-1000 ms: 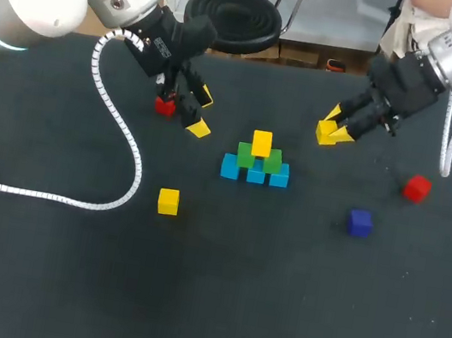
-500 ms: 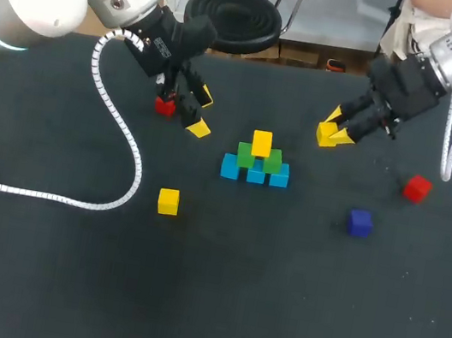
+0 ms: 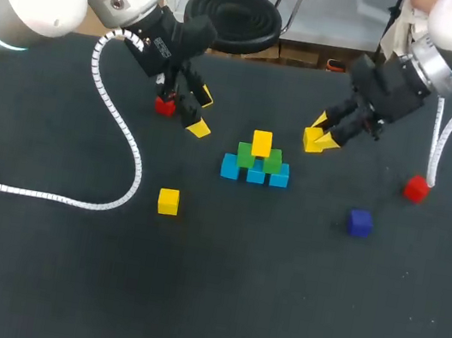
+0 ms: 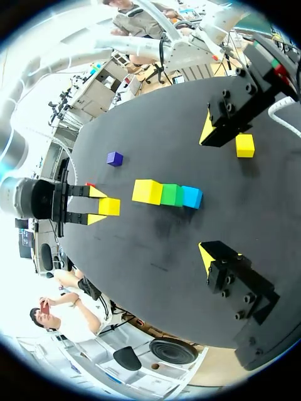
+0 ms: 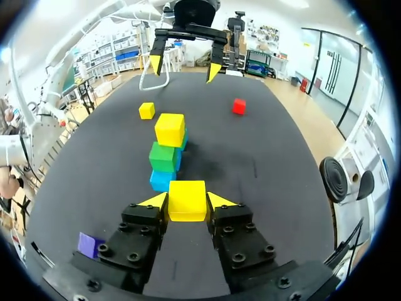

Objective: Place the blue cubes, place green cubes on the blue cubes, place the yellow cubes on the green cubes, then place the red cubes on the yellow cubes, and place purple cube on the red cubes.

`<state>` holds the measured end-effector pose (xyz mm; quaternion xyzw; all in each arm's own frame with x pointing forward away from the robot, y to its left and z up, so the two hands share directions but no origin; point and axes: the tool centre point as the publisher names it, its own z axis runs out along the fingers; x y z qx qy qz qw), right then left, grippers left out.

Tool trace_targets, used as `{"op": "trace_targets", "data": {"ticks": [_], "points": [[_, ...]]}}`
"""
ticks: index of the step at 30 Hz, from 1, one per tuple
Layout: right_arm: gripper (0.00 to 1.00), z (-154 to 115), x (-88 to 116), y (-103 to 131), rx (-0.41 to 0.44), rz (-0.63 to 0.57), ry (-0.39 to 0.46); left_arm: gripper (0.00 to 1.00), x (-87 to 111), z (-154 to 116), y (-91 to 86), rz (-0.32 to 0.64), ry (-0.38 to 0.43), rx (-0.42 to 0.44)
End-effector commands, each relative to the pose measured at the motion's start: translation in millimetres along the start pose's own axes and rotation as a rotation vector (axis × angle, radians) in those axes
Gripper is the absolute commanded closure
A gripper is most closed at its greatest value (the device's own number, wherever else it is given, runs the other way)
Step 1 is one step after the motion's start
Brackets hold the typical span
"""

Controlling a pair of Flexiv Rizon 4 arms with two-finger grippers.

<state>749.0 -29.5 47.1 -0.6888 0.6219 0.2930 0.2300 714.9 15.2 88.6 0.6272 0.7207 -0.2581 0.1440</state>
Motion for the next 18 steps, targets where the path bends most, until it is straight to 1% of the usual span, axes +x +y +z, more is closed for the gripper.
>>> {"op": "trace_targets", "data": {"ticks": [1,6,11,13,14,18], "points": [[1.00,-5.3,-10.7,22.6,0.062,0.013,0.019,0.00,0.6,-0.5,0.3,0.002,-0.001,0.000],[1.00,-7.0,-24.3,33.8,0.077,0.006,0.029,0.00,0.6,-0.5,0.3,0.002,-0.001,0.000],[1.00,-2.2,-32.0,43.0,0.107,0.010,0.026,0.00,0.6,-0.5,0.3,0.002,-0.001,0.000],[1.00,-0.8,-33.6,47.9,0.143,0.016,0.010,0.00,0.6,-0.5,0.3,0.002,-0.001,0.000],[1.00,0.7,-34.6,49.8,0.163,0.027,0.015,0.00,0.6,-0.5,0.3,0.002,-0.001,0.000],[1.00,3.4,-33.2,57.8,0.242,0.055,-0.028,0.00,0.6,-0.5,0.3,0.002,-0.001,0.000]]}}
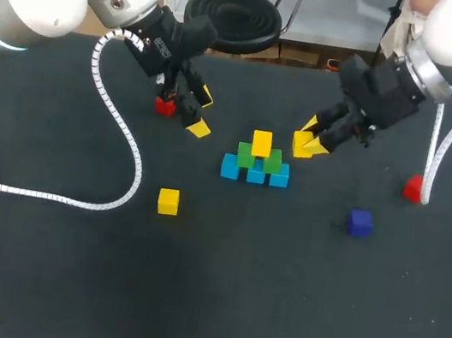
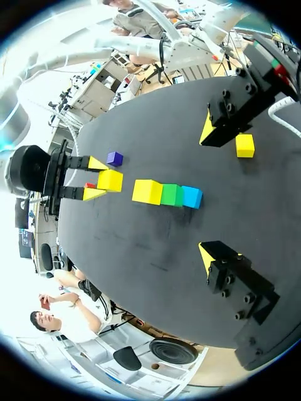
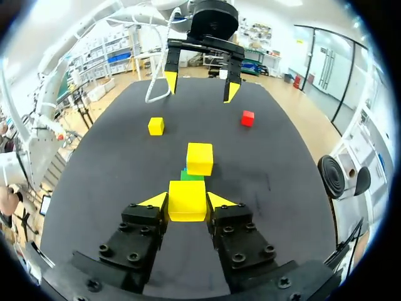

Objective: Place the blue cubes, place green cubes on the blue cubes, place the yellow cubes on the green cubes, then place the red cubes on the yellow cubes, and place purple cube on the red cubes.

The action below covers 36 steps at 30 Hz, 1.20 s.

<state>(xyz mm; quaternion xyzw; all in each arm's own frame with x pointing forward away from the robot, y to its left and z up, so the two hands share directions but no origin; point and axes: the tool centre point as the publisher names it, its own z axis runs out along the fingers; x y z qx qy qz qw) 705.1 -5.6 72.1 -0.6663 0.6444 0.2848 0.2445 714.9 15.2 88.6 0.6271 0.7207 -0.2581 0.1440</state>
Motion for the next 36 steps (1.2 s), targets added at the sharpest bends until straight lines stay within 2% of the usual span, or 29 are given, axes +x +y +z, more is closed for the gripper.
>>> {"op": "trace_targets", "data": {"ticks": [1,13,36], "points": [[1.00,-0.8,5.2,17.2,0.197,0.011,-0.041,0.00,0.6,-0.5,0.3,0.002,-0.001,0.000],[1.00,4.8,-8.3,29.8,0.182,-0.010,-0.068,0.00,0.6,-0.5,0.3,0.002,-0.001,0.000],[1.00,20.9,-16.7,18.7,0.109,-0.012,-0.063,0.00,0.6,-0.5,0.3,0.002,-0.001,0.000]]}}
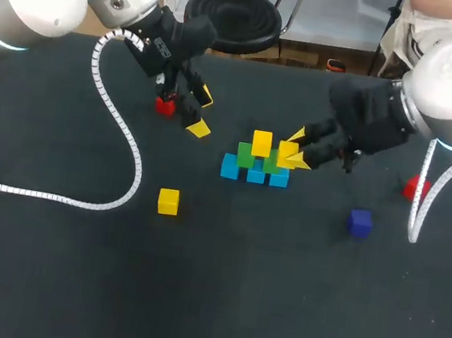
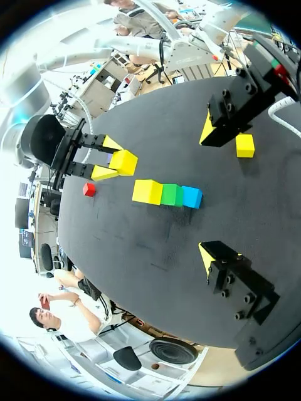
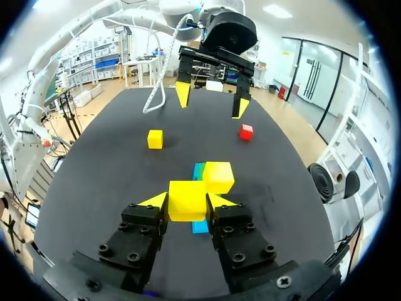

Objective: Place the blue cubes, place green cubes on the blue cubes, place the yellow cubes on the green cubes, then place the red cubes on the yellow cubes, and place purple cube on the red cubes.

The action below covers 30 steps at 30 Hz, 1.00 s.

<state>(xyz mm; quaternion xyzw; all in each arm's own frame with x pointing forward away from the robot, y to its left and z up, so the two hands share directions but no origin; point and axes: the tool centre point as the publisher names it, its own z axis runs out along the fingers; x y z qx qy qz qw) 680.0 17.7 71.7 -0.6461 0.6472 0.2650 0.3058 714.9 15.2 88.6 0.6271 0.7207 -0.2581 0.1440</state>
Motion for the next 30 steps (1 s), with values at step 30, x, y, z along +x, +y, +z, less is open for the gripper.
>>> {"op": "trace_targets", "data": {"ticks": [30], "points": [[1.00,11.9,7.6,-18.3,-0.045,0.017,0.025,0.00,0.6,-0.5,0.3,0.002,-0.001,0.000]]}}
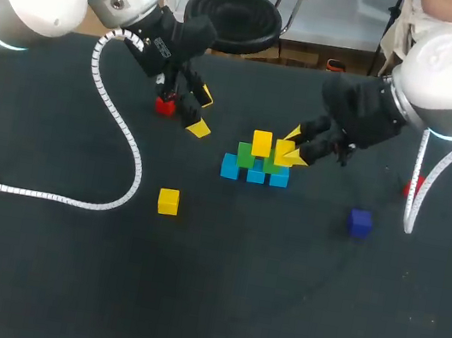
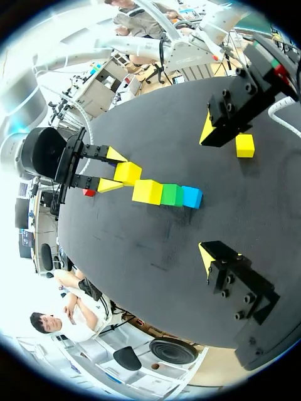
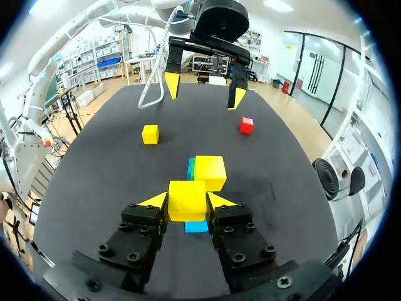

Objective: Place the blue cubes, place green cubes on the blue cubes, place the yellow cubes on the green cubes, then place the red cubes on the yellow cubes, and place purple cube on the red cubes.

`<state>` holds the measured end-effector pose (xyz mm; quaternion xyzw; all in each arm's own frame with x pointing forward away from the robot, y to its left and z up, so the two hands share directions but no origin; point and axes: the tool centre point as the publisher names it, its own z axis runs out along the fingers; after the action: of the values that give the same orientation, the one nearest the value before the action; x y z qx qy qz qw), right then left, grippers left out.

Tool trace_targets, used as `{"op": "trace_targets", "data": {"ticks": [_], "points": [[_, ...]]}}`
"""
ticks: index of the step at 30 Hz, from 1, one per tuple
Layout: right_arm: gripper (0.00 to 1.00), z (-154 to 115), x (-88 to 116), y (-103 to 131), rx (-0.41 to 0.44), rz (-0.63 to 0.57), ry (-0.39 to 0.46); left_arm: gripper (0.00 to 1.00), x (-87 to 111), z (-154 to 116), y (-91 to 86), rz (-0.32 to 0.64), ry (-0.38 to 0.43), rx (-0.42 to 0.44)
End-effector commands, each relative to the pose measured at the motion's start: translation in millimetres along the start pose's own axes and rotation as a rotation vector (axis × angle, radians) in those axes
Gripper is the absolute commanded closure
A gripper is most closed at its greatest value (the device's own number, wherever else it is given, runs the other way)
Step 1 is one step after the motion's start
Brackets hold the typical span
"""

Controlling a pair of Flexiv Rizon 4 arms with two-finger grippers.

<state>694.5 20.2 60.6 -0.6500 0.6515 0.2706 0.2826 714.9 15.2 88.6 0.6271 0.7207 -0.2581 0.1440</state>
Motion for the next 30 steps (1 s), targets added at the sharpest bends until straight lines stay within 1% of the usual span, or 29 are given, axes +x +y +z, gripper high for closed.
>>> {"op": "trace_targets", "data": {"ticks": [1,30], "points": [[1.00,2.2,1.0,-5.4,-0.009,0.001,-0.002,0.00,0.6,-0.5,0.3,0.002,-0.001,0.000],[1.00,9.4,1.6,-16.3,-0.030,0.002,0.003,0.00,0.6,-0.5,0.3,0.002,-0.001,0.000]]}}
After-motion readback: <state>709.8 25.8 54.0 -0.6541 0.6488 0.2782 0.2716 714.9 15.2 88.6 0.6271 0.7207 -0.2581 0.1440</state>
